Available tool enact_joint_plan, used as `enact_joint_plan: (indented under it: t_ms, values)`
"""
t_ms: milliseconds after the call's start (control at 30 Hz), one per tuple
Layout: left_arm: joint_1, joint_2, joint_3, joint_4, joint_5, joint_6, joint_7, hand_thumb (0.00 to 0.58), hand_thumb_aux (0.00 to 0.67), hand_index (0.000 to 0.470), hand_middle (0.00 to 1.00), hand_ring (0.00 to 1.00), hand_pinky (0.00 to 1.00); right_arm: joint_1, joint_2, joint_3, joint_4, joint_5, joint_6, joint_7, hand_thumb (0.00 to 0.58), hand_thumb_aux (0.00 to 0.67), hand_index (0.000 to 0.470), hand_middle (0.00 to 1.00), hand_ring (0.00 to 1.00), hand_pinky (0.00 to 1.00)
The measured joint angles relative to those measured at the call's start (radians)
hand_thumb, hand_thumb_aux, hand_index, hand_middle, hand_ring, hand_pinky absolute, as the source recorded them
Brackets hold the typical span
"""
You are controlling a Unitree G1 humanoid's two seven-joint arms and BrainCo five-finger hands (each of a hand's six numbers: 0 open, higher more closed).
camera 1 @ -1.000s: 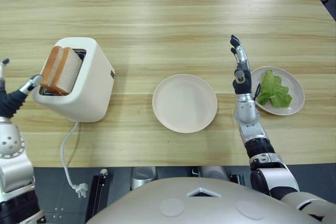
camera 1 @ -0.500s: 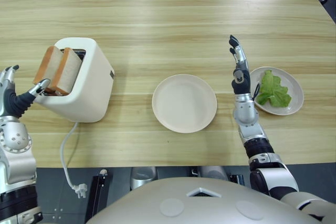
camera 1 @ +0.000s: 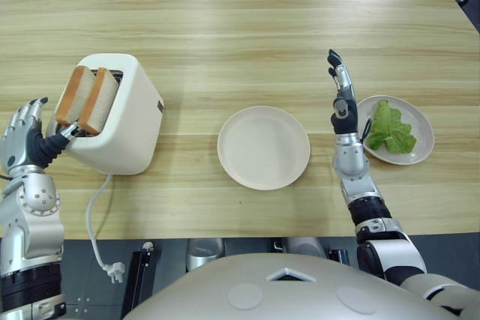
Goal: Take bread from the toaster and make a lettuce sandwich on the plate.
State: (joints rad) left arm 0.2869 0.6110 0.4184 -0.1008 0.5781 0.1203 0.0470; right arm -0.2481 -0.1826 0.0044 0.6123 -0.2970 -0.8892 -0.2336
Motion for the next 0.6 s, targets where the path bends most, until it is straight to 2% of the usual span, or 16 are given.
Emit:
enact_joint_plan:
  t_ms: [200, 367, 533, 567, 600]
  values:
    - [-0.032, -0.006, -0.032, -0.048, 0.001, 0.002, 0.012, 0.58, 0.67, 0.46, 0.0, 0.0, 0.0, -0.01, -0.043, -0.003, -0.013, -0.04, 0.007, -0.024, 0.0, 0.0, 0.0, 0.0, 0.0, 0.0]
    - [-0.043, -0.005, -0.06, -0.06, 0.003, 0.013, 0.011, 0.58, 0.67, 0.46, 0.0, 0.0, 0.0, -0.01, -0.199, -0.059, -0.032, -0.112, 0.021, -0.09, 0.0, 0.0, 0.0, 0.0, 0.0, 0.0]
    - [-0.052, -0.005, -0.073, -0.067, 0.014, 0.027, 0.012, 0.58, 0.67, 0.46, 0.0, 0.0, 0.0, -0.002, -0.33, -0.113, 0.074, -0.116, 0.04, -0.134, 0.0, 0.0, 0.0, 0.0, 0.0, 0.0]
    - [-0.057, -0.008, -0.083, -0.071, 0.016, 0.032, 0.012, 0.58, 0.67, 0.46, 0.0, 0.0, 0.0, -0.005, -0.361, -0.113, 0.132, -0.12, 0.042, -0.15, 0.005, 0.003, 0.002, 0.0, 0.0, 0.0]
    - [-0.06, -0.01, -0.092, -0.076, 0.019, 0.036, 0.012, 0.58, 0.67, 0.46, 0.0, 0.0, 0.0, -0.01, -0.386, -0.113, 0.183, -0.124, 0.049, -0.164, 0.079, 0.047, 0.032, 0.0, 0.0, 0.0]
